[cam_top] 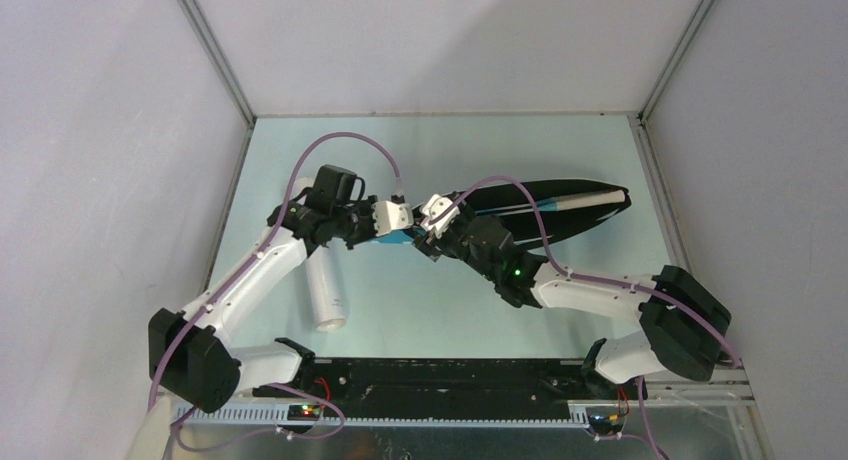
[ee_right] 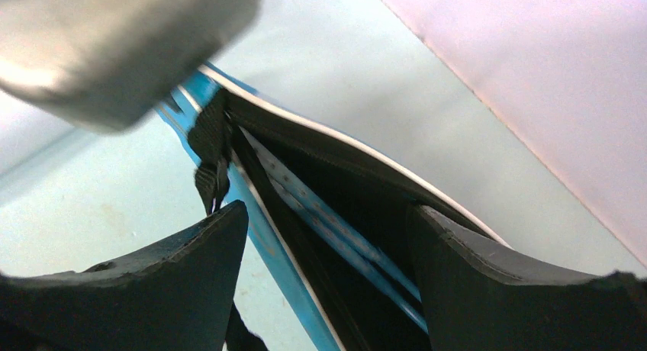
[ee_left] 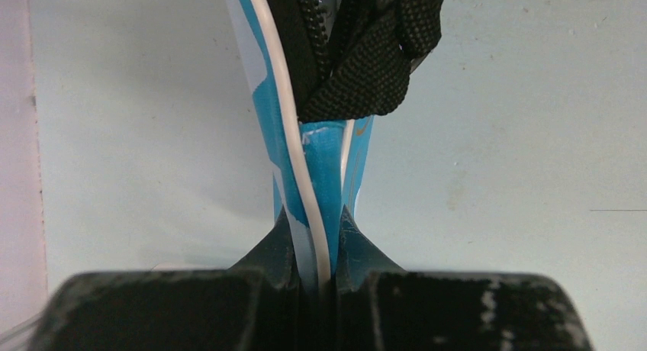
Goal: Pack up the badminton gear
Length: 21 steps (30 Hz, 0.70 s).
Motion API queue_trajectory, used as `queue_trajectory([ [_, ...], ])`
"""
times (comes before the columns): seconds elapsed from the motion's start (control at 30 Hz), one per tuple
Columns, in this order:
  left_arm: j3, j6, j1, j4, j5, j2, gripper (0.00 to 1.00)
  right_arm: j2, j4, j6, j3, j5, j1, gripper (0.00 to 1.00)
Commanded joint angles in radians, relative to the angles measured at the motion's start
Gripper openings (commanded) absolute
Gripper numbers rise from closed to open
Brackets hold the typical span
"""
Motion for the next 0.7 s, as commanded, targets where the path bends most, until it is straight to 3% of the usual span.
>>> queue_trajectory([
  [0.0, 0.091, -0.045, -0.014, 0.105, 0.142, -0.004, 0.00, 0.046, 0.206, 0.016, 0.004, -0.034, 0.021, 0.78],
  [0.23, 0.098, -0.055, -0.024, 0.093, 0.153, 0.016, 0.00, 0.109, 0.391, 0.037, 0.009, -0.037, 0.041, 0.77],
  [0.53, 0.102, -0.054, -0.030, 0.084, 0.141, 0.046, 0.00, 0.149, 0.440, 0.062, 0.036, 0.003, 0.078, 0.74],
  [0.67, 0.104, -0.045, -0.031, 0.074, 0.141, 0.047, 0.00, 0.150, 0.422, 0.075, 0.044, 0.033, 0.078, 0.62],
])
